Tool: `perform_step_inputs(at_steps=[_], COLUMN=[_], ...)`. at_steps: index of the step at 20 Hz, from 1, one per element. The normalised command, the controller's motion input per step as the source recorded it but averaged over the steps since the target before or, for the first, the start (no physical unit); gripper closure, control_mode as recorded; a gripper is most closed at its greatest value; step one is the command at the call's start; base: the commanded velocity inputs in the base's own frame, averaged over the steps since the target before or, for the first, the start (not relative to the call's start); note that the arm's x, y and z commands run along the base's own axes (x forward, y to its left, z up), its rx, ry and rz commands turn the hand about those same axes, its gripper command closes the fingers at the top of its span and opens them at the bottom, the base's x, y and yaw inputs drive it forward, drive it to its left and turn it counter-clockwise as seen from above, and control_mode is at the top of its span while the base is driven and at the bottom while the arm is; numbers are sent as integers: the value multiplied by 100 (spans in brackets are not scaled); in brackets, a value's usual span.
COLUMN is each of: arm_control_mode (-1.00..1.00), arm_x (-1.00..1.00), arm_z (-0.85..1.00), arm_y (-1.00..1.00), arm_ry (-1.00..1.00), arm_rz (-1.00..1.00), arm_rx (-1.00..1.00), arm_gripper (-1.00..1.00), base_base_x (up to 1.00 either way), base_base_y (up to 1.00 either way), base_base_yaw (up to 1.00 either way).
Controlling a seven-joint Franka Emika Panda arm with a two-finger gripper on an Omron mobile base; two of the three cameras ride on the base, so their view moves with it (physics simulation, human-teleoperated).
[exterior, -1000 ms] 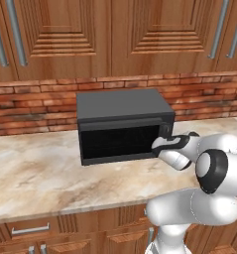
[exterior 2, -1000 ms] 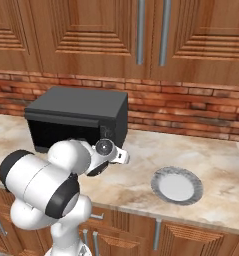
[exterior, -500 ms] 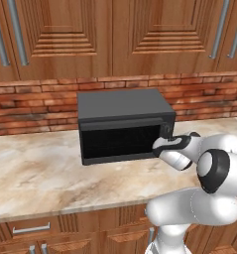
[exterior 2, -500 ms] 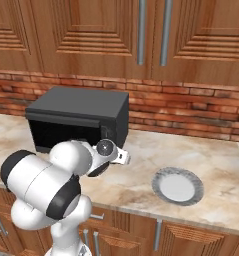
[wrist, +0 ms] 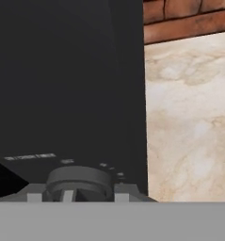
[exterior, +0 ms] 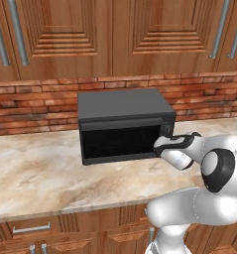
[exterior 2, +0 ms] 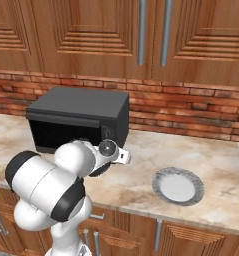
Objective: Pick up the bagel from the plate, place it on the toaster oven rack, close the door, and set the timer.
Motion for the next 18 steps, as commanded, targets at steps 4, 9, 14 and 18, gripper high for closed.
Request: perform_step_inputs(at_steps=[4, 9, 14, 18], arm_control_mode=[-100, -100, -100, -100], arm_x=[0, 0, 0, 0], arm_z=[0, 0, 0, 0], arm_y=[0, 0, -2, -18], arm_ry=[0, 0, 0, 0], arm_rz=[0, 0, -2, -10], arm_rx=[0, 0, 3, 12], arm_gripper=[100, 100, 100, 100], base_base_x=[0, 0, 0, 0], base_base_y=[0, 0, 0, 0], base_base_yaw=[0, 0, 0, 0])
